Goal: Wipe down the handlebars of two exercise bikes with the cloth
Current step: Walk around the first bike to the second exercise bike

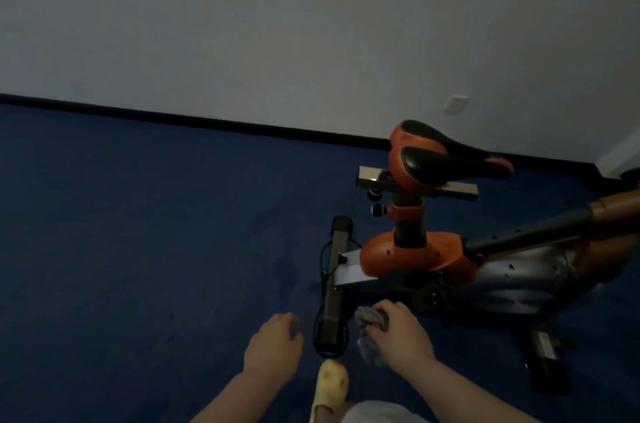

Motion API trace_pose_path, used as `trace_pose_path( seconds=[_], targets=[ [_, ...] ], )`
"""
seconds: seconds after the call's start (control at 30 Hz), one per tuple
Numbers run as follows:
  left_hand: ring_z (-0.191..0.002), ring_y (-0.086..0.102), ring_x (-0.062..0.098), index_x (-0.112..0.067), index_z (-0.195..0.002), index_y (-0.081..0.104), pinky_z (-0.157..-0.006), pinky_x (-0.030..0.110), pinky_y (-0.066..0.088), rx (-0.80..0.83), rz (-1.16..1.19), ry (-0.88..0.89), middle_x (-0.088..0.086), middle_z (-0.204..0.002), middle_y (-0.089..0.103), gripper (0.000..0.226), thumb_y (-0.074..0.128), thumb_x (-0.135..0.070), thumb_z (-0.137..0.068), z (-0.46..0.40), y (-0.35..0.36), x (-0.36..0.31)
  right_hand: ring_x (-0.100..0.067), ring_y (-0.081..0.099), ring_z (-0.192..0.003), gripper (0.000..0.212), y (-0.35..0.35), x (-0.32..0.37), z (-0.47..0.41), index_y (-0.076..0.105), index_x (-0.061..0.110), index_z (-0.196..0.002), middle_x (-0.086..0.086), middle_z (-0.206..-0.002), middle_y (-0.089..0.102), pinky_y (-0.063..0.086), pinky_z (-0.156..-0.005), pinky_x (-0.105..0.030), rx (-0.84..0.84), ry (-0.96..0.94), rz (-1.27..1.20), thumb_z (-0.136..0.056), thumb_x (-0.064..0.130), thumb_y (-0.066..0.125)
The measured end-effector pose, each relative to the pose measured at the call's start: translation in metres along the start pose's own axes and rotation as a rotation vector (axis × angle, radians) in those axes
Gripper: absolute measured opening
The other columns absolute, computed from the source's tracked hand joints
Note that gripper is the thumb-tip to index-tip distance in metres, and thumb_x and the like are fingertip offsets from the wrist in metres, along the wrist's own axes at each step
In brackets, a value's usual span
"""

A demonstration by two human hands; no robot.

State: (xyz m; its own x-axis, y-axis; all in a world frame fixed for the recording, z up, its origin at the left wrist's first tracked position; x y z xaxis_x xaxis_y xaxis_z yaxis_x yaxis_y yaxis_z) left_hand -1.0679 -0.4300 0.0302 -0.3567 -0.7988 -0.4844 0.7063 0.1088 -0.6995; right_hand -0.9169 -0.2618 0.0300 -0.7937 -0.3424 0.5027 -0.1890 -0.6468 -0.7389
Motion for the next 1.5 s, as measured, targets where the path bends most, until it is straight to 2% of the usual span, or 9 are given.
trace_pose_path(
  seconds=[0.23, 0.43, 0.57, 0.7, 0.83, 0.93, 1.1, 1.3, 1.5],
  targets=[
    [-0.111, 0.055, 0.016, -0.024, -0.117, 0.058, -0.084, 0.027, 0.043, -0.136, 0.027, -0.052, -0.004, -0.124, 0.058, 0.029, 0.042, -0.025, -0.093, -0.083, -0.071, 0.007, -0.011, 0.055, -0.091, 0.015, -0.012, 0.075, -0.086, 0.056, 0.031, -0.103, 0.008, -0.107, 0.049, 0.051, -0.077, -0.033, 0.018, -0.154, -0.007, -0.088, 0.031, 0.058],
    [-0.109, 0.057, 0.015, -0.026, -0.121, 0.057, -0.089, 0.029, 0.045, -0.079, 0.120, -0.115, -0.005, -0.125, 0.057, 0.032, 0.044, -0.028, -0.092, -0.130, -0.097, 0.016, -0.012, 0.055, -0.092, 0.015, -0.009, 0.118, -0.135, 0.057, 0.029, -0.102, 0.007, -0.109, 0.051, 0.050, -0.078, -0.034, 0.075, -0.163, 0.062, -0.087, 0.030, 0.057],
    [-0.100, 0.059, 0.012, -0.024, -0.114, 0.060, -0.087, 0.028, 0.047, -0.027, 0.101, -0.107, -0.005, -0.115, 0.061, 0.028, 0.045, -0.025, -0.092, -0.182, -0.124, 0.028, -0.013, 0.056, -0.090, 0.010, -0.003, 0.156, -0.187, 0.055, 0.031, -0.097, 0.007, -0.104, 0.050, 0.051, -0.078, -0.038, 0.068, -0.127, 0.051, -0.087, 0.031, 0.056],
    [-0.110, 0.055, 0.014, -0.023, -0.120, 0.057, -0.091, 0.026, 0.044, 0.028, 0.071, -0.043, -0.004, -0.126, 0.055, 0.030, 0.043, -0.025, -0.093, -0.246, -0.176, 0.031, -0.014, 0.057, -0.088, 0.012, 0.003, 0.201, -0.238, 0.056, 0.027, -0.099, 0.006, -0.103, 0.048, 0.051, -0.078, -0.037, 0.028, -0.067, 0.000, -0.087, 0.029, 0.057],
    [-0.110, 0.056, 0.015, -0.024, -0.120, 0.056, -0.091, 0.029, 0.046, 0.051, 0.004, 0.019, -0.003, -0.126, 0.054, 0.030, 0.043, -0.027, -0.093, -0.308, -0.243, 0.035, -0.014, 0.056, -0.089, 0.011, 0.004, 0.248, -0.288, 0.057, 0.029, -0.096, 0.006, -0.102, 0.050, 0.050, -0.081, -0.040, 0.004, -0.010, -0.037, -0.086, 0.030, 0.058],
    [-0.110, 0.057, 0.017, -0.023, -0.118, 0.057, -0.091, 0.032, 0.047, 0.045, -0.073, 0.046, -0.001, -0.124, 0.056, 0.030, 0.043, -0.029, -0.092, -0.358, -0.285, 0.034, -0.014, 0.056, -0.087, 0.011, -0.001, 0.276, -0.322, 0.057, 0.028, -0.097, 0.006, -0.101, 0.050, 0.049, -0.077, -0.034, -0.056, 0.045, -0.097, -0.087, 0.030, 0.059],
    [-0.109, 0.057, 0.016, -0.025, -0.118, 0.058, -0.090, 0.031, 0.047, 0.126, -0.121, 0.144, -0.003, -0.124, 0.056, 0.030, 0.043, -0.027, -0.092, -0.417, -0.299, -0.018, -0.014, 0.056, -0.088, 0.012, -0.024, 0.289, -0.357, 0.059, 0.027, -0.098, 0.005, -0.101, 0.050, 0.048, -0.076, -0.033, -0.143, 0.147, -0.166, -0.086, 0.029, 0.060],
    [-0.114, 0.054, 0.013, -0.026, -0.120, 0.056, -0.086, 0.023, 0.038, 0.343, -0.219, 0.327, -0.003, -0.128, 0.054, 0.030, 0.043, -0.030, -0.093, -0.467, -0.265, -0.094, -0.013, 0.054, -0.084, 0.009, -0.077, 0.254, -0.408, 0.054, 0.029, -0.095, 0.005, -0.099, 0.049, 0.050, -0.075, -0.033, -0.246, 0.314, -0.199, -0.088, 0.030, 0.059],
    [-0.109, 0.056, 0.014, -0.026, -0.116, 0.057, -0.090, 0.028, 0.045, 0.338, -0.317, 0.359, -0.005, -0.125, 0.055, 0.028, 0.041, -0.030, -0.094, -0.552, -0.285, -0.170, -0.011, 0.055, -0.087, 0.011, -0.132, 0.228, -0.480, 0.054, 0.030, -0.098, 0.006, -0.101, 0.050, 0.052, -0.076, -0.033, -0.276, 0.347, -0.227, -0.089, 0.034, 0.057]
  ],
)
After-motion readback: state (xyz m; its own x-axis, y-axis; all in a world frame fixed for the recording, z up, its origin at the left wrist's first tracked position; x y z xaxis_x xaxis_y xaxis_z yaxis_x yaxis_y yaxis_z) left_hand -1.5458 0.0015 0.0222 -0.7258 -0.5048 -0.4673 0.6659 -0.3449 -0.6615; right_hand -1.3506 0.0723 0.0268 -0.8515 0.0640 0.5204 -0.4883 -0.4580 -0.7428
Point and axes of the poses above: each hand's wrist, its own z-axis away from the middle knuckle, its own y-axis out of the palm, x = y × z, the point moved 7 cm from there along -z, towards the middle knuckle
